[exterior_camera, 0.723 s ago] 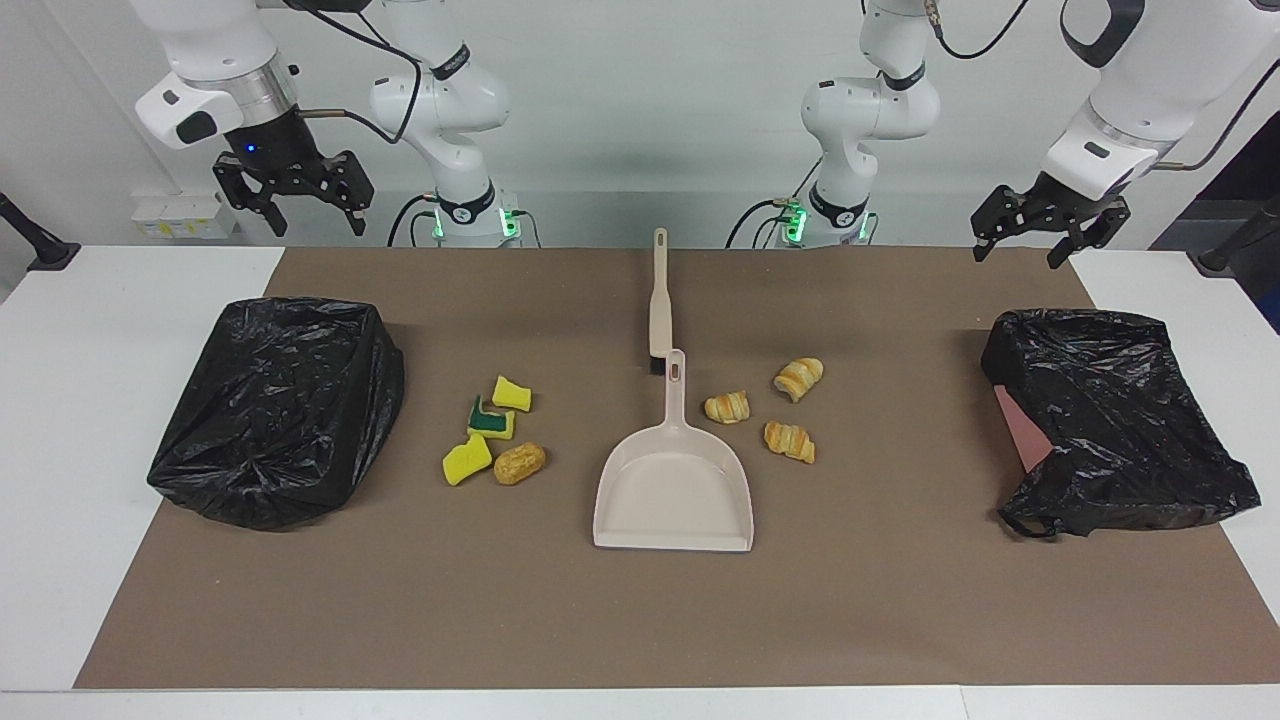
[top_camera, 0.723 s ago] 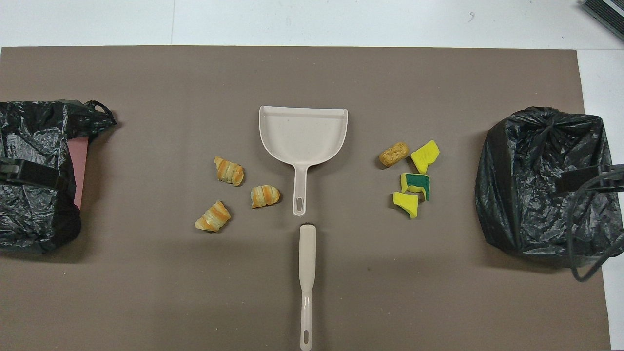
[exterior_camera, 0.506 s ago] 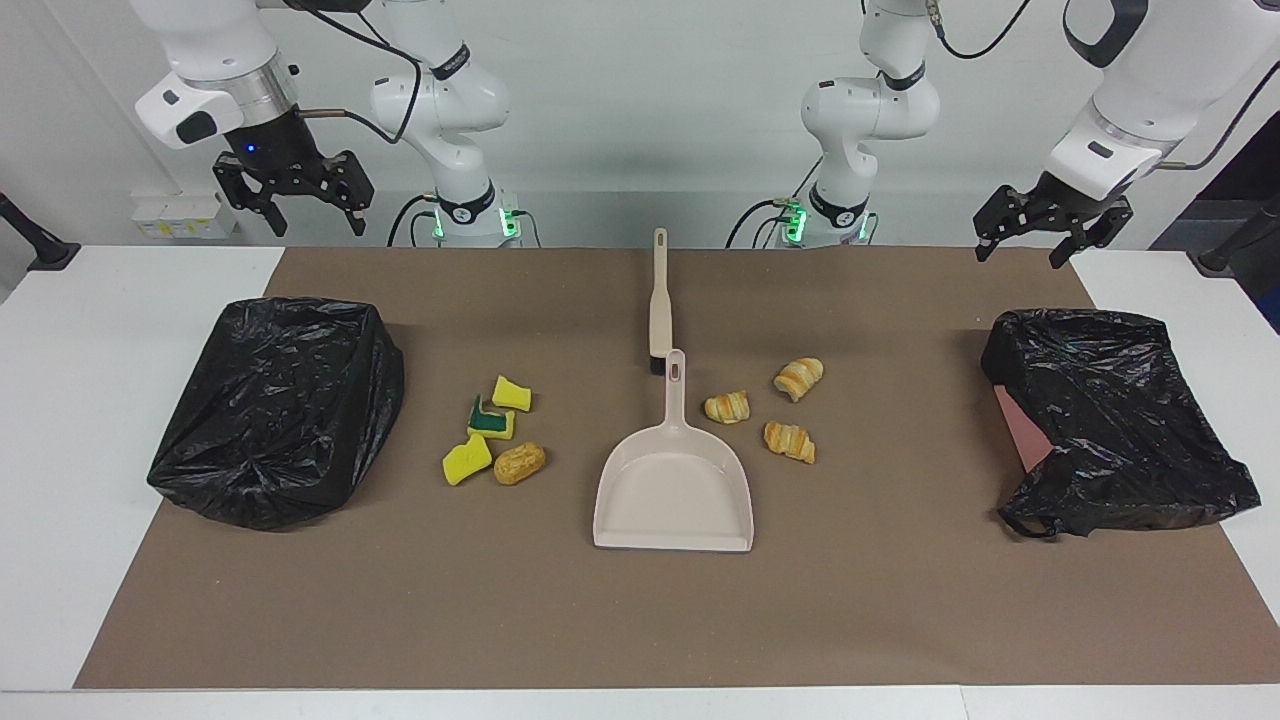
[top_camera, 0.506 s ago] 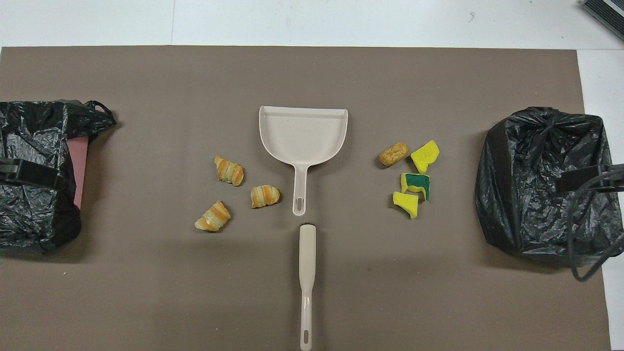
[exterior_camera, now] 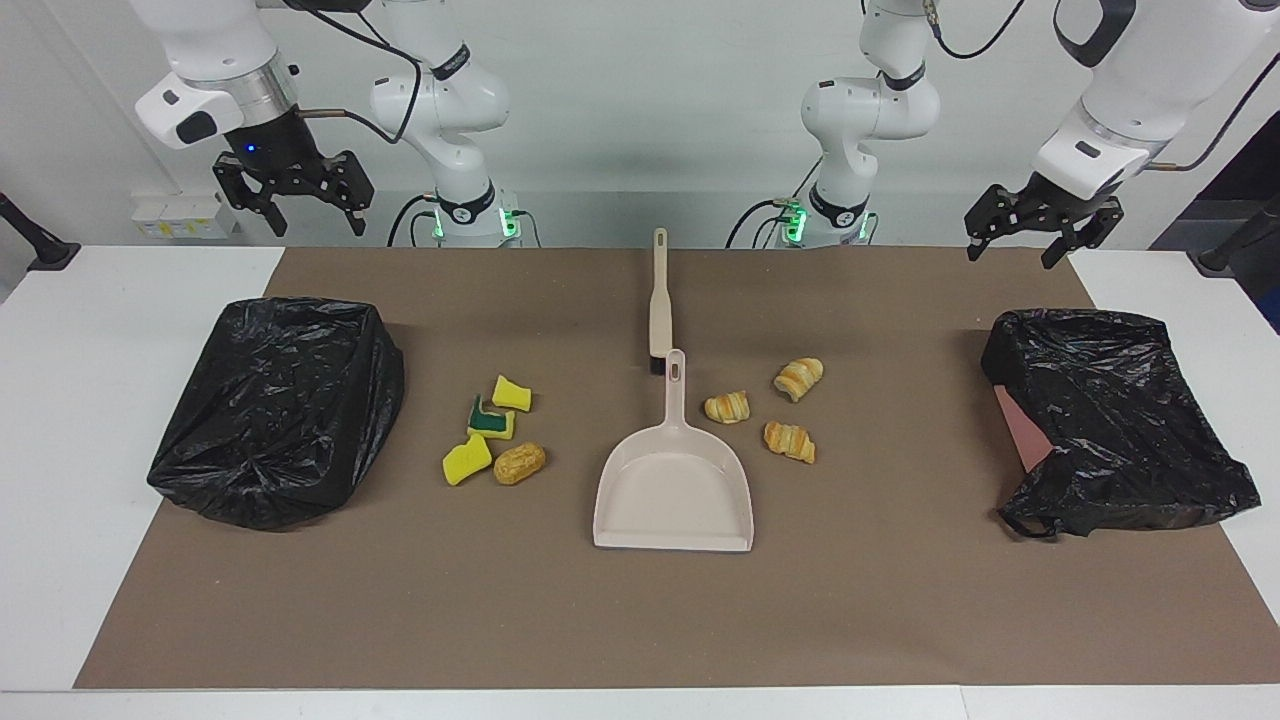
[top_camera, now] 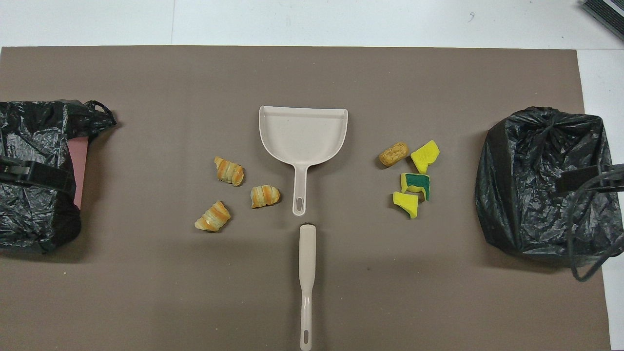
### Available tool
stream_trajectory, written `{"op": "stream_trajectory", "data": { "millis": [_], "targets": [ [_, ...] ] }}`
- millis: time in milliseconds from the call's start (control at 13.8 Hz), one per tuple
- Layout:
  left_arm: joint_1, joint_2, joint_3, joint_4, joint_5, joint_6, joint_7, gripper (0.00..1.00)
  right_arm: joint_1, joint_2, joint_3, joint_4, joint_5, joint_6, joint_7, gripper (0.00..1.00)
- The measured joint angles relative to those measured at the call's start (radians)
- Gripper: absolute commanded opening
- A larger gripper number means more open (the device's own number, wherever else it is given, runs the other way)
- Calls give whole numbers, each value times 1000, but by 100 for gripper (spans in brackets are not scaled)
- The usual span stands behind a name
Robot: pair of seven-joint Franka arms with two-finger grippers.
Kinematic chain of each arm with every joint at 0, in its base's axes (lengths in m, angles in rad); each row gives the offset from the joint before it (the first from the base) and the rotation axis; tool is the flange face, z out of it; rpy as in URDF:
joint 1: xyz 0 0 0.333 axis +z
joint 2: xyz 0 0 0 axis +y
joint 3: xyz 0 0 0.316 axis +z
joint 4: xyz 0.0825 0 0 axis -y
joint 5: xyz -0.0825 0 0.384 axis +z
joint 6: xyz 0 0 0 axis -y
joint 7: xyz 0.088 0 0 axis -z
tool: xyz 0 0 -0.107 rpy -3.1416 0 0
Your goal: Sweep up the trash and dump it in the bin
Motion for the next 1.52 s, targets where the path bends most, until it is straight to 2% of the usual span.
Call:
{"op": "stream_trajectory", "data": {
  "millis": [578, 795, 1085, 1519],
  "targets": [
    [-151, -7, -5, -86, -53, 16, -179, 100, 0, 0, 0, 0, 0, 0, 0, 100],
    [-248, -38, -7, -182, -67, 104, -292, 100, 0, 0, 0, 0, 0, 0, 0, 100],
    [-364, -105, -8, -359, -112, 238, -376, 100, 0, 0, 0, 0, 0, 0, 0, 100],
    [-657, -130, -11, -553, -120, 431, -622, 100, 0, 0, 0, 0, 0, 0, 0, 100]
  ]
}}
